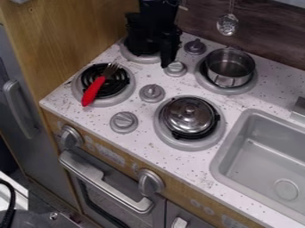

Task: Move the red thing from the top of the cooker to the side

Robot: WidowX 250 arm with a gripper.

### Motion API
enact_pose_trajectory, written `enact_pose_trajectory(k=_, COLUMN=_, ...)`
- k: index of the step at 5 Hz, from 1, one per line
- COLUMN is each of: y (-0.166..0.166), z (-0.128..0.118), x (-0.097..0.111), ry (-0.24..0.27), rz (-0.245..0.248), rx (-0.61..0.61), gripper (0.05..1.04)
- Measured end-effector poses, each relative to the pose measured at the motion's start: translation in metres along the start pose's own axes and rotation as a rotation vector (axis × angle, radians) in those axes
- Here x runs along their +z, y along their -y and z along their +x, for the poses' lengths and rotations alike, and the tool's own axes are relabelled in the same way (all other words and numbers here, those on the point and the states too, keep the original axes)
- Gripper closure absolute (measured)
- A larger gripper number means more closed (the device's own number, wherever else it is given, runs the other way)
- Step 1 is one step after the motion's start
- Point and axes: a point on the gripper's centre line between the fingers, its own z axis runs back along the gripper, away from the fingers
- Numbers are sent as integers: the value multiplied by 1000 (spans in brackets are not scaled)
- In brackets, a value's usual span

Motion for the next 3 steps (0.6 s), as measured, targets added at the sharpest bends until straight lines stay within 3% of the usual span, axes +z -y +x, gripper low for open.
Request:
enact_pose_trajectory(k=1, y=2, z=-7, x=-16, ry=-46, rz=-13, rx=2, gripper=83)
enact_pose_trajectory(k=2, y=-20, z=-4, x=-33, ry=-45, rz=1, rx=7, gripper=83)
enact_pose_trajectory(k=3, y=-67, z=0, x=-42, ry=-34, rz=-5, rx=90, gripper=83)
